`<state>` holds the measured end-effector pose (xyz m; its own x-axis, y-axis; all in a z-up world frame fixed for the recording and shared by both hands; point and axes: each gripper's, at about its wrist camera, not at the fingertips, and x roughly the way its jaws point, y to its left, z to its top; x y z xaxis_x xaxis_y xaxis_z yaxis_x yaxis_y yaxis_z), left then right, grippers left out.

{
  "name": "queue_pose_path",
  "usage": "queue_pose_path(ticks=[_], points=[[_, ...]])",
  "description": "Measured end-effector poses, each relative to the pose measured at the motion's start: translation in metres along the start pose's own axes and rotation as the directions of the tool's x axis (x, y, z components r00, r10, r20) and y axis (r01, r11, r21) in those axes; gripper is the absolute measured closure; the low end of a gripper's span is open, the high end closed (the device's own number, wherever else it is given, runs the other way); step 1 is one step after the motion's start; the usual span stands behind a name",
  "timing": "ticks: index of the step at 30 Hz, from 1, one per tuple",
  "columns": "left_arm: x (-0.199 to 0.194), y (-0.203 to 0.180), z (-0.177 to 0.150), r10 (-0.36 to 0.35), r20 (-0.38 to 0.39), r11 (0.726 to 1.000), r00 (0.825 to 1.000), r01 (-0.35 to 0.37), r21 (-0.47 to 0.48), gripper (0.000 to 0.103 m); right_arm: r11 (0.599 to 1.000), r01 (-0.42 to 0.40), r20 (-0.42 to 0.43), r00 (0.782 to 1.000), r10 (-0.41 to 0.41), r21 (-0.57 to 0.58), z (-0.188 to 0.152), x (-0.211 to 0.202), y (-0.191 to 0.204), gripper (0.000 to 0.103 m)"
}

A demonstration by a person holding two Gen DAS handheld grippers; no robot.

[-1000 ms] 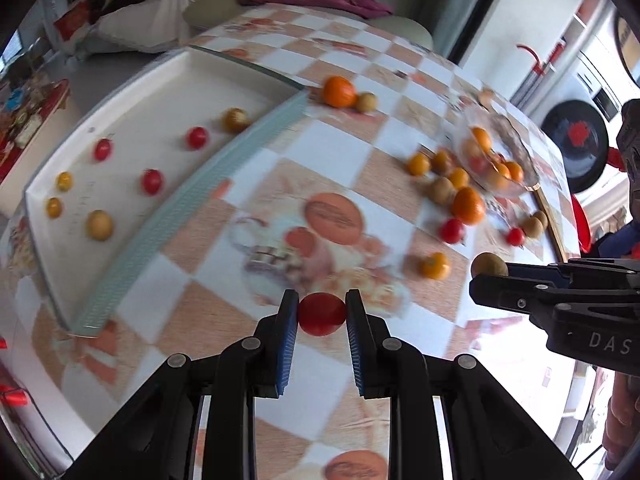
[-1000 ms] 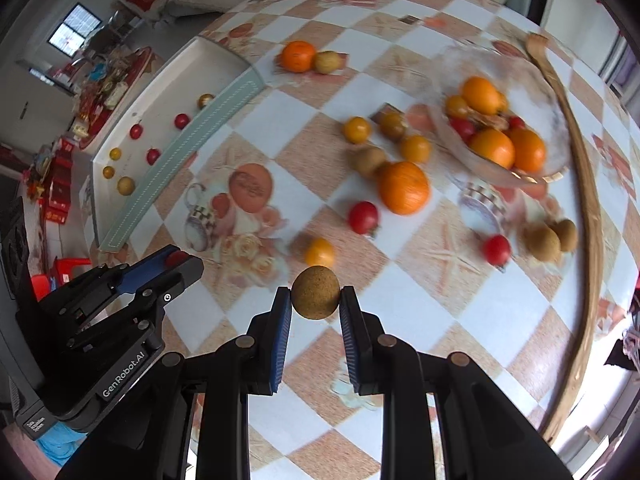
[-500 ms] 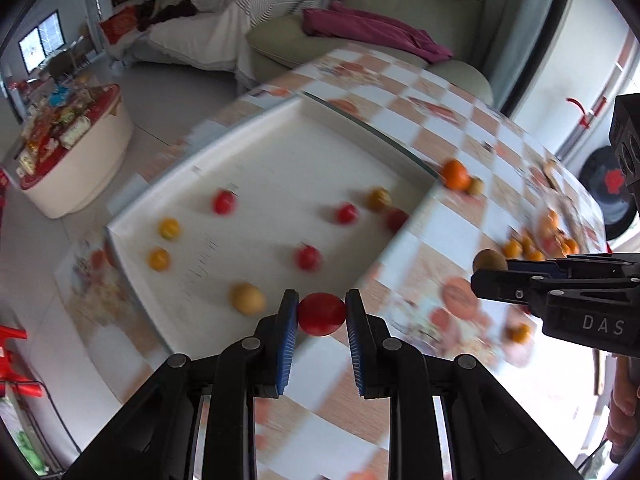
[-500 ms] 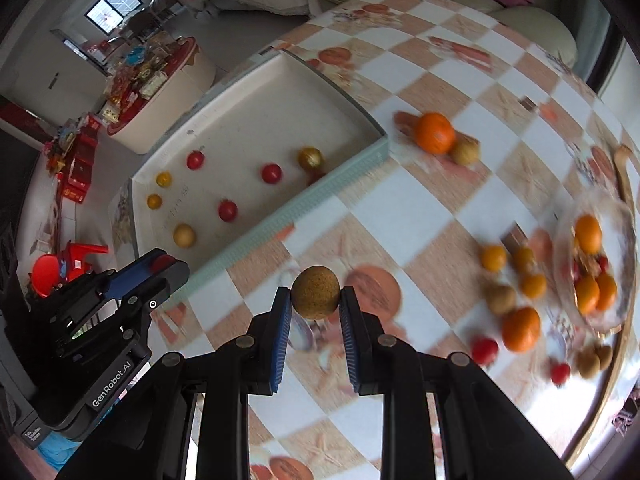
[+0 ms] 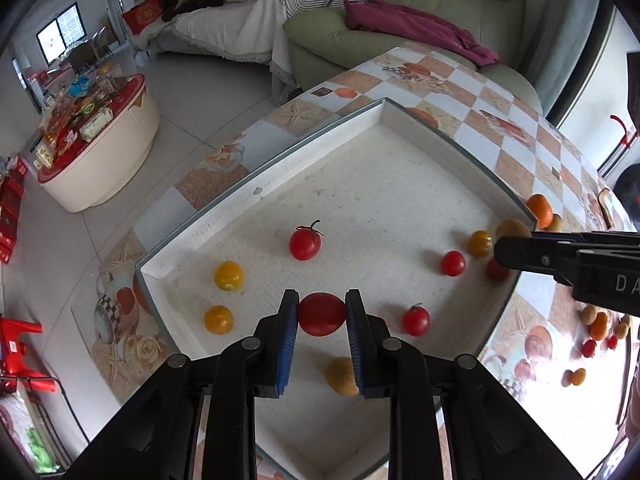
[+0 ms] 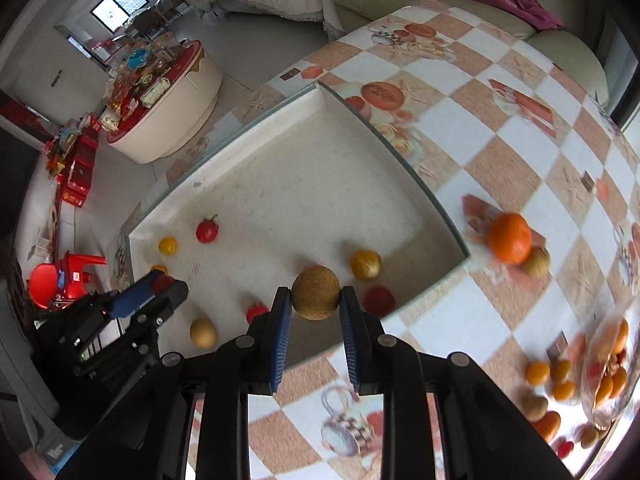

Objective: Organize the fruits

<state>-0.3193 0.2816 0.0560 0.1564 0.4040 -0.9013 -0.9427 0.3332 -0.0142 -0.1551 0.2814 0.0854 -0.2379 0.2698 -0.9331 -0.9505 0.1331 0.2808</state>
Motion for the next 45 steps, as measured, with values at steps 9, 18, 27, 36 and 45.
queue_pose_path(ticks=[9, 18, 27, 36, 45], points=[[0.018, 0.002, 0.003, 0.004, -0.024, 1.000, 1.000, -0.004, -0.016, 0.078, 1.000, -0.002, -0.013, 1.000, 0.003, 0.017, 0.024, 0.026, 0.005, 0.076], [0.036, 0.002, 0.005, 0.026, -0.053, 1.000, 0.998, -0.026, -0.013, 0.078, 1.000, 0.019, -0.035, 0.999, -0.018, 0.009, 0.039, 0.057, 0.011, 0.076], [0.040, 0.003, 0.005, 0.048, -0.068, 0.999, 0.997, -0.048, 0.005, 0.059, 0.998, 0.035, -0.073, 0.997, -0.039, -0.054, 0.045, 0.076, 0.027, 0.040], [0.024, 0.007, 0.008, 0.048, -0.019, 0.999, 0.999, -0.048, 0.001, 0.017, 0.996, 0.068, -0.015, 0.997, -0.069, -0.062, 0.041, 0.049, 0.036, 0.022], [0.010, 0.003, 0.006, 0.098, -0.060, 0.995, 0.993, -0.097, 0.012, 0.000, 0.986, 0.143, -0.049, 0.988, -0.148, -0.085, 0.033, 0.028, 0.032, 0.000]])
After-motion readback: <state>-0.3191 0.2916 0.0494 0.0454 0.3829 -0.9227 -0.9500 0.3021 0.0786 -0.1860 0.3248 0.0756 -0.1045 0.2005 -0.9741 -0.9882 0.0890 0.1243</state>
